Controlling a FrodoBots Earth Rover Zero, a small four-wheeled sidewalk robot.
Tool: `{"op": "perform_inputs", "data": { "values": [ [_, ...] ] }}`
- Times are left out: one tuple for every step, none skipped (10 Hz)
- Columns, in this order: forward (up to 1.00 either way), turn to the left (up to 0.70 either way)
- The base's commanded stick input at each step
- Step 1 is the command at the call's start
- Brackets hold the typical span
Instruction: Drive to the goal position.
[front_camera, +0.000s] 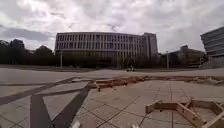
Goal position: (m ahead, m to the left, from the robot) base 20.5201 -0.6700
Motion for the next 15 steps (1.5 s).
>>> {"op": "perform_inputs", "data": {
  "values": [
    [0.06, 0.00],
    [0.06, 0.01],
    [0.06, 0.01],
    [0.06, 0.00],
    [0.06, 0.00],
    [0.06, 0.01],
    [0.06, 0.01],
    [0.06, 0.01],
    [0.06, 0.01],
    [0.06, 0.00],
    [0.06, 0.00],
    [0.06, 0.01],
    [0.06, 0.00],
    [0.06, 0.00],
    [0.06, 0.01]
  ]
}}
